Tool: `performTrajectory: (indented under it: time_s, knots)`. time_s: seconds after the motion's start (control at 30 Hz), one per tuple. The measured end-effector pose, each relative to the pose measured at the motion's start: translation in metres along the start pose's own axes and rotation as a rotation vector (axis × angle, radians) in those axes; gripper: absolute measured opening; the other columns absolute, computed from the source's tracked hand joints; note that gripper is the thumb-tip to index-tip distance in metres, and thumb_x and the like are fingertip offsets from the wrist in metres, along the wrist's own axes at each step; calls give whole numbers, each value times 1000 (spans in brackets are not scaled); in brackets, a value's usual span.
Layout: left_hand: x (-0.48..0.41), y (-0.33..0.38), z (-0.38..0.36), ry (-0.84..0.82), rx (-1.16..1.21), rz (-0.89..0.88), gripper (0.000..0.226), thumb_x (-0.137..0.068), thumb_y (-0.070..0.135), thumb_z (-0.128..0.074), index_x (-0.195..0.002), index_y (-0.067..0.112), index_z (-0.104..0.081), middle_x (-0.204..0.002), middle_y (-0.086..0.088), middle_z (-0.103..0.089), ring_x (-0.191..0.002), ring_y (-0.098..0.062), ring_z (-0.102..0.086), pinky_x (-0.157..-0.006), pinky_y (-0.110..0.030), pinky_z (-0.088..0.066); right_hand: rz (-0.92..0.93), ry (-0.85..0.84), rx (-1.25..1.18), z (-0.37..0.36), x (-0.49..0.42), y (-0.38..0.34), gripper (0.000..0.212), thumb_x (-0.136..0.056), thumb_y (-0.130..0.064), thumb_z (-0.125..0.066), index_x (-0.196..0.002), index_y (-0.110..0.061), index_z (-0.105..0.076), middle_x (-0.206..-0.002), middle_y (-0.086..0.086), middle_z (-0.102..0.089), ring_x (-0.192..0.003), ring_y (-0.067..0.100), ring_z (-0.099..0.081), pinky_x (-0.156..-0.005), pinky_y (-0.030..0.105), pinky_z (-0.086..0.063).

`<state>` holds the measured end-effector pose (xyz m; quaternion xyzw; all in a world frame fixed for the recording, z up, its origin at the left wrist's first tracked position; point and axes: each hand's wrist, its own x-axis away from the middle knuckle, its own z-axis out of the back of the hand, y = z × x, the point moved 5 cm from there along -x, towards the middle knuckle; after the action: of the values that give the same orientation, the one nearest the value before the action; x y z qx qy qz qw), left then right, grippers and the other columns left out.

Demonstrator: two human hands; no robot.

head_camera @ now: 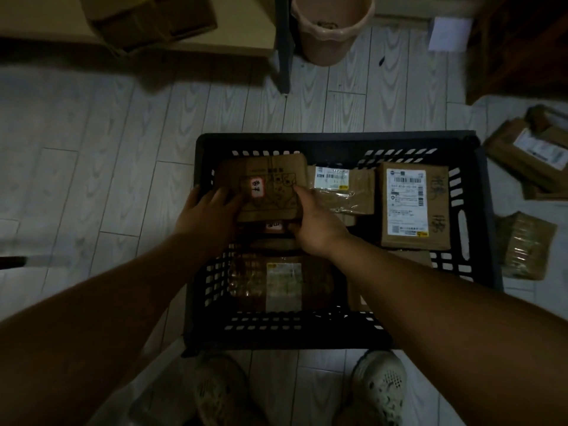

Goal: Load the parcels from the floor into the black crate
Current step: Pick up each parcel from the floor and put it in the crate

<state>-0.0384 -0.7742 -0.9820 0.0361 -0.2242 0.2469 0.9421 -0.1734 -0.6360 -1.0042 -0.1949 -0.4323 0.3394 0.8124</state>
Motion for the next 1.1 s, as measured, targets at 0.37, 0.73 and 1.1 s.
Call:
performTrajectory:
  time_s: [0.37, 0.73, 1.1]
  knots:
    - [88, 10, 166, -144, 501, 180, 75, -86, 49, -55, -147, 25, -18, -154, -11, -19, -140, -34, -16, -112, -54, -21, -38, -49, 115, 134, 127, -83, 68, -88, -42, -57, -146, -25, -25, -151, 10, -26, -130, 29, -38, -100, 30, -35]
    - [261, 77, 383, -65, 589, 260, 78, -87, 42, -57, -149, 22, -13, -157, -11, -10, -144, -30, -6, -114, -47, -11, -17, 191, 129, 334, 363, -146, 76, -88, -46, -57, -149, -23, -18, -154, 10, -24, -135, 27, -31, -104, 28, -27]
    - [320, 230, 538, 89, 622, -180, 76, -86, 38, -61, -147, 18, -22, -153, -10, -25, -134, -30, -34, -108, -44, -34, -307, 616, 43, 443, 606, -74, 69, -90, -46, -55, -147, -25, -24, -153, 6, -26, -132, 29, -37, -95, 36, -38]
